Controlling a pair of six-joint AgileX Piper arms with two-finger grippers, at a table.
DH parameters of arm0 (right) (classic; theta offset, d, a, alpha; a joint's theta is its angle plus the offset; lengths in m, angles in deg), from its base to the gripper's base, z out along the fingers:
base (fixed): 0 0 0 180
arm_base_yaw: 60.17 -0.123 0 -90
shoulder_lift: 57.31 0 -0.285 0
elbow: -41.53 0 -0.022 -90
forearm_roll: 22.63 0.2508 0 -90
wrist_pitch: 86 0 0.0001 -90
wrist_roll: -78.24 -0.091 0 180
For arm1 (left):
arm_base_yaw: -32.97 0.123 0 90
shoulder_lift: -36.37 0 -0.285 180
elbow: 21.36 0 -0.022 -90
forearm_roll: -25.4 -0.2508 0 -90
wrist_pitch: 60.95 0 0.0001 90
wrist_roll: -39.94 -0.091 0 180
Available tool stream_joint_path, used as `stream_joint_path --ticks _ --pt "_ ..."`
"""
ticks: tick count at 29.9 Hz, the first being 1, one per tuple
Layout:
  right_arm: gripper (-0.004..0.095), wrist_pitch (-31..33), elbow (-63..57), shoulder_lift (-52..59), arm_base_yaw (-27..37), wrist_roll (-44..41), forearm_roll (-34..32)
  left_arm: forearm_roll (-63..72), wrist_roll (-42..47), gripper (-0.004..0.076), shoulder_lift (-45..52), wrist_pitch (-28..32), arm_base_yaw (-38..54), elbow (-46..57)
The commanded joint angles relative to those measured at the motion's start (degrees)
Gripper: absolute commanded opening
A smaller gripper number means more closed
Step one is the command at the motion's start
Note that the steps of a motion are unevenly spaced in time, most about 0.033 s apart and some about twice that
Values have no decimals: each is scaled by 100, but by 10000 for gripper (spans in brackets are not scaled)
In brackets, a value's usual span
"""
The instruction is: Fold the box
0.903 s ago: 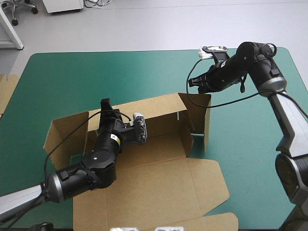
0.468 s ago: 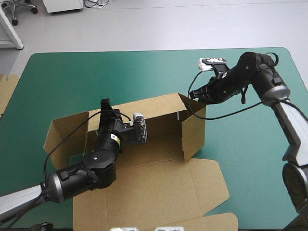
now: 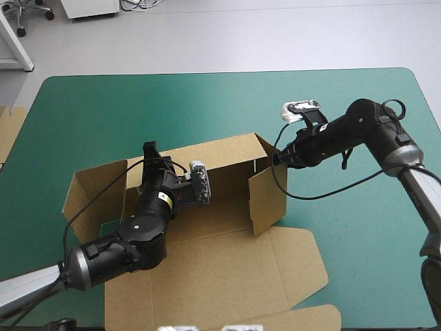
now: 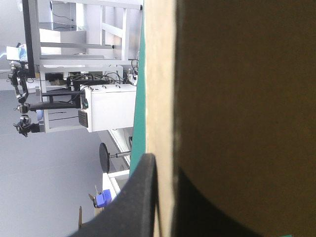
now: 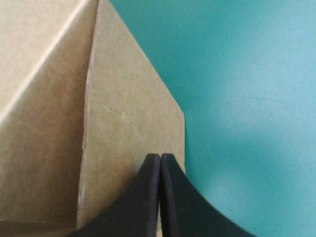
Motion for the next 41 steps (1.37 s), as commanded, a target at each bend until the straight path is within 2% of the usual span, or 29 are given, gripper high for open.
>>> stream_joint_path --ticks 1,6,9,12,18,20,31,36,41 --pt "-16 -212 -133 341 25 313 308 299 113 -11 71 290 -78 -65" --pt "0 -52 -180 393 14 430 336 299 113 -10 71 290 -78 -65" --pt "54 104 -180 492 14 549 377 299 113 -10 71 290 -78 -65" --pt "164 104 -180 576 14 552 357 299 113 -10 71 290 -78 -65" --pt "469 311 -180 591 3 539 409 299 113 -10 71 290 -78 -65" --pt "521 335 -180 601 3 552 519 299 113 -10 71 290 -78 -65" --pt "528 396 -220 639 -345 777 594 299 113 -10 71 290 -78 -65" --pt "528 152 -615 742 -398 887 611 299 113 -10 71 290 -78 -65" --pt "528 -462 -974 926 -398 1173 600 299 113 -10 71 290 -78 -65"
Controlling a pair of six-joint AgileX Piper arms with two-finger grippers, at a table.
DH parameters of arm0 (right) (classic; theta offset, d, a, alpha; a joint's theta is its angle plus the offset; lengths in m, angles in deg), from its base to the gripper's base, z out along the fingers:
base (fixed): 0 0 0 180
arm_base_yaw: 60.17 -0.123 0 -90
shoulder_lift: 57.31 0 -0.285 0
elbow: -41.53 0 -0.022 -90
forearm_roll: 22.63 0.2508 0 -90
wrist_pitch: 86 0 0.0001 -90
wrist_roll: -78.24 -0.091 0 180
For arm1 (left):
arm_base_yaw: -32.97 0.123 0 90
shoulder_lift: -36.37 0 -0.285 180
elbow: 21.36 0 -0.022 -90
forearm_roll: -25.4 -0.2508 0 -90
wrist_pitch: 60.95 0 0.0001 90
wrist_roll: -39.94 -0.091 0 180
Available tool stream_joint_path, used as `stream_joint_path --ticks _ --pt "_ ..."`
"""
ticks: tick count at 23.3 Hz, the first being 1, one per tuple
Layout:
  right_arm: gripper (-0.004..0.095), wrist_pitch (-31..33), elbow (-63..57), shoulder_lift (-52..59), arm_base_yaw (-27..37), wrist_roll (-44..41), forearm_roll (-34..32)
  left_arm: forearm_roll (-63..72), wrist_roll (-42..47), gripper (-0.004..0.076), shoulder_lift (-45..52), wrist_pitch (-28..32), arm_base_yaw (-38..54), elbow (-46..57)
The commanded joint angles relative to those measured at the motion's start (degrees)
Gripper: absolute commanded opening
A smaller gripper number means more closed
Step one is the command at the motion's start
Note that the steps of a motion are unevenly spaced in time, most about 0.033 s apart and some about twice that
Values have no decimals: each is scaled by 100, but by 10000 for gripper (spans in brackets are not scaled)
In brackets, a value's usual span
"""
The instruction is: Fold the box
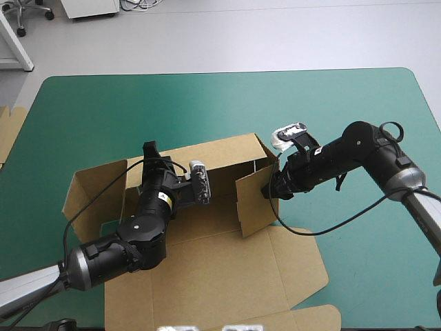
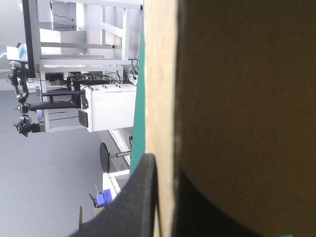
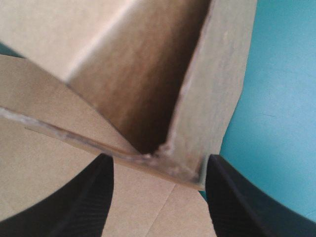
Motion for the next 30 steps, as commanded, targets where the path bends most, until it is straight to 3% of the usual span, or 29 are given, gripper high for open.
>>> stream_joint_path --ticks 1,12,16,20,25,30 --pt "528 -401 12 296 2 251 226 304 108 -10 71 290 -78 -71" --pt "527 -569 -5 296 2 842 821 304 193 -10 71 298 -78 -71" --pt "527 -1035 -666 634 2 1104 1034 304 207 -10 71 286 -78 -71" --pt "520 -1981 -1467 1339 2 1635 1553 326 229 -10 71 286 -78 -71" --pt "516 -2348 -2014 1628 2 2711 2795 338 233 -10 71 347 -78 -71" --pt "513 -2761 -2354 1628 2 3043 3037 338 279 -10 71 347 -78 -71"
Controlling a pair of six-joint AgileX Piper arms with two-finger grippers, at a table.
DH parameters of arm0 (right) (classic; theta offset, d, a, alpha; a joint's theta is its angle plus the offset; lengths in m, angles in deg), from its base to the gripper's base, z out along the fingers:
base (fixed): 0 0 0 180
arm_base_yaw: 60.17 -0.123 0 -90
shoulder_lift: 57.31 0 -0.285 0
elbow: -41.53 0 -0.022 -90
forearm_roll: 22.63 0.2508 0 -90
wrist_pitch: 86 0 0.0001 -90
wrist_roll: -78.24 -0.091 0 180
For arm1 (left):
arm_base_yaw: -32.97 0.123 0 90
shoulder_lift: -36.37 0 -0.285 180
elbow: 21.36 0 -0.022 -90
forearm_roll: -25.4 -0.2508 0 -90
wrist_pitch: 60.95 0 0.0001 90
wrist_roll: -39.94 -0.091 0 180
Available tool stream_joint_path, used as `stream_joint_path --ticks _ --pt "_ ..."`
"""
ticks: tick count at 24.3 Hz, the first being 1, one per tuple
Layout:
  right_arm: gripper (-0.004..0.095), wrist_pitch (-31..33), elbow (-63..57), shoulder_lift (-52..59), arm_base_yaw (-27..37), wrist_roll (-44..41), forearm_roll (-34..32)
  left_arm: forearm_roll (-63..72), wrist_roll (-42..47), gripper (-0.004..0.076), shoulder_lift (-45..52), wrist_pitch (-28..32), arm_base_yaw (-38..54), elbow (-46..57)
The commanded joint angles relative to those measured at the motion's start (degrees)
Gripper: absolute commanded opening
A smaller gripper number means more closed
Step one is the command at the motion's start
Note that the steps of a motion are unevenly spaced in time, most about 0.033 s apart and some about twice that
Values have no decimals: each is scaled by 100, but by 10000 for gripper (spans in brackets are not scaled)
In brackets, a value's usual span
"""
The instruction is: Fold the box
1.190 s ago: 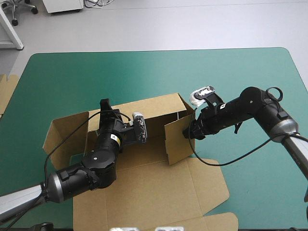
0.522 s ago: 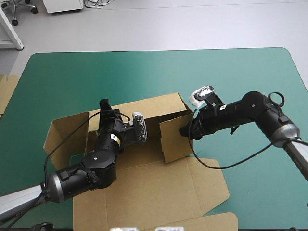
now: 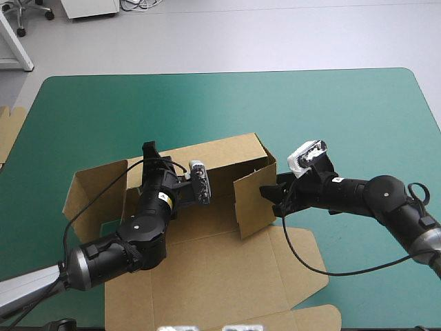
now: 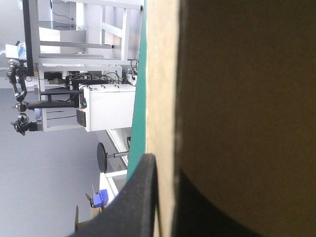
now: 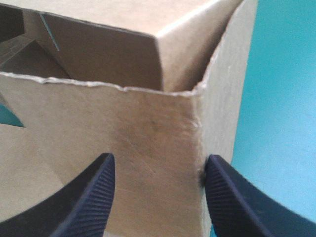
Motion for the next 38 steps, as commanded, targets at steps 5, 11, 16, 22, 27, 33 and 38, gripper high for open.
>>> stream_joint_path --ticks 5,11,16,22,27,33,38 --pt "510 -450 -97 157 -100 643 738 327 246 -11 71 381 -78 -71" --pt "486 -1457 -97 137 -866 699 526 327 246 -10 71 370 -78 -71" --pt "486 -2597 -176 29 -1700 -90 -420 327 246 -10 71 370 -78 -71" --pt "446 -4113 -601 -100 -2418 -604 -575 327 271 -10 71 370 -78 -71" --pt "419 -4554 -602 -109 -2452 -651 -540 327 274 -10 71 370 -78 -71" --pt "420 -4654 -590 -443 -2452 -822 -540 337 290 -10 71 370 -78 -71" --pt "420 -4891 -541 -500 -2462 -912 -540 327 365 -10 71 370 -78 -71"
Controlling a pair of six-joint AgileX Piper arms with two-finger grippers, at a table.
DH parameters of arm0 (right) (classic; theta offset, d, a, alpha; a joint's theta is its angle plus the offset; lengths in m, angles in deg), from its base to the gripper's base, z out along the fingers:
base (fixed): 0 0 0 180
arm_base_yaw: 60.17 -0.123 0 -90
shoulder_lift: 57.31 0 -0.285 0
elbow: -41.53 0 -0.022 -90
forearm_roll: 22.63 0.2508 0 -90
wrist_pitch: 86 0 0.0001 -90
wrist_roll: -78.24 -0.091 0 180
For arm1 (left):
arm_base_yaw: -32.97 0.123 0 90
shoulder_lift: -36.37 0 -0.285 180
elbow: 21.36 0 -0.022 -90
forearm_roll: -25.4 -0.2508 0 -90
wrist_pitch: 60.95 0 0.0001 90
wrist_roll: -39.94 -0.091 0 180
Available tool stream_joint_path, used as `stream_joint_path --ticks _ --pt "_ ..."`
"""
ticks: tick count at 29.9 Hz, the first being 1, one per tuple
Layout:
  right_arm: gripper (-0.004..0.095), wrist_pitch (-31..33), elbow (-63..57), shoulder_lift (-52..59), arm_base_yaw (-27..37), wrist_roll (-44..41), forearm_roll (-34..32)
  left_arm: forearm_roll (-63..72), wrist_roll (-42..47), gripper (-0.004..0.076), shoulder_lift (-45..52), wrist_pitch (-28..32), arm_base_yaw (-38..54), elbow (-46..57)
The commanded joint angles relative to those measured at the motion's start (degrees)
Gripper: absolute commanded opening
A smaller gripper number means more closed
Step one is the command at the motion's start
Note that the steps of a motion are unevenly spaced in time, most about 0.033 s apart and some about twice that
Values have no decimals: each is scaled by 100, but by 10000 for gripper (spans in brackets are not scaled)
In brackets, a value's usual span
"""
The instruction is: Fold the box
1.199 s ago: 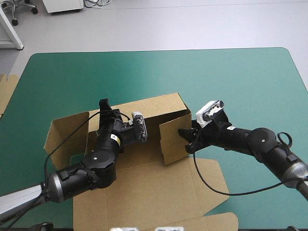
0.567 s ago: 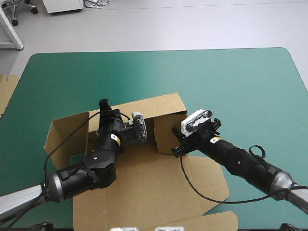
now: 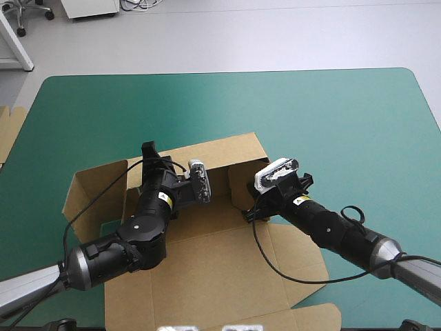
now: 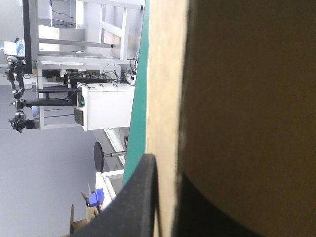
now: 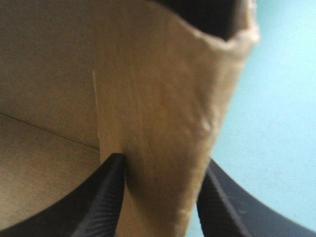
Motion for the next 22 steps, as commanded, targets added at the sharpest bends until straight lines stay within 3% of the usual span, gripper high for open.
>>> stream_joint_path --ticks 1,12,16,19,22 --pt "420 -349 199 125 -4 -24 -34 332 240 -11 71 353 -78 -71" --pt "410 -725 199 58 -4 -53 -59 332 273 -10 71 353 -78 -71" --pt "347 -712 199 -103 -4 -163 -59 332 273 -10 71 353 -78 -71" --pt "242 -690 199 -114 -4 -229 -59 332 273 -10 71 353 -78 -71" --pt "3 -618 199 -114 -4 -229 -72 332 273 -10 71 353 -78 -71"
